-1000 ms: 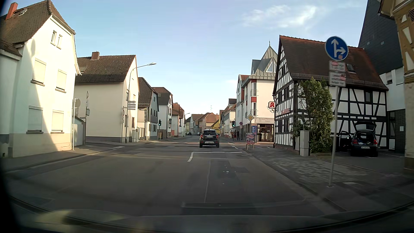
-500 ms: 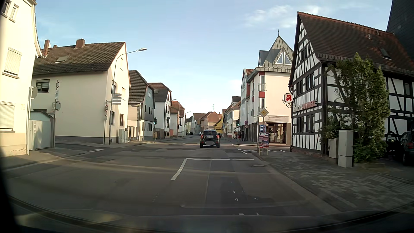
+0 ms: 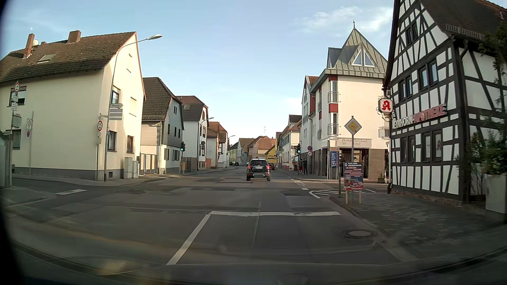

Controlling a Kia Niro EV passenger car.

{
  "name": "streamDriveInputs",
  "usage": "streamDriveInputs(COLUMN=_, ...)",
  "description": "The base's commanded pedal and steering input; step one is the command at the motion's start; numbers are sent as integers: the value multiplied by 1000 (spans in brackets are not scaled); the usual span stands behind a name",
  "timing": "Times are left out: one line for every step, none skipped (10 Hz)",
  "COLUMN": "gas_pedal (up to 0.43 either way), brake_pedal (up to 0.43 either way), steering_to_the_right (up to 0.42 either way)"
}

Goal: Follow the waypoints while adhering to traffic rules and regulations

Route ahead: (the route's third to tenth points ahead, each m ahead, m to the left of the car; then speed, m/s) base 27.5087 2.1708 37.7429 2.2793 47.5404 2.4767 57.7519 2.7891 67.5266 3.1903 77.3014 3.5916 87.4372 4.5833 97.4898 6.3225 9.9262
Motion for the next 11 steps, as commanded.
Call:
streamDriveInputs(gas_pedal=0, brake_pedal=30, steering_to_the_right=-8)
streamDriveInputs(gas_pedal=0, brake_pedal=30, steering_to_the_right=-9)
streamDriveInputs(gas_pedal=0, brake_pedal=30, steering_to_the_right=-9)
streamDriveInputs(gas_pedal=0, brake_pedal=30, steering_to_the_right=-9)
streamDriveInputs(gas_pedal=0, brake_pedal=30, steering_to_the_right=-8)
streamDriveInputs(gas_pedal=0, brake_pedal=30, steering_to_the_right=-9)
streamDriveInputs(gas_pedal=0, brake_pedal=30, steering_to_the_right=-8)
streamDriveInputs(gas_pedal=0, brake_pedal=30, steering_to_the_right=-9)
streamDriveInputs(gas_pedal=0, brake_pedal=30, steering_to_the_right=-9)
streamDriveInputs(gas_pedal=0, brake_pedal=30, steering_to_the_right=-9)
streamDriveInputs(gas_pedal=0, brake_pedal=30, steering_to_the_right=-9)
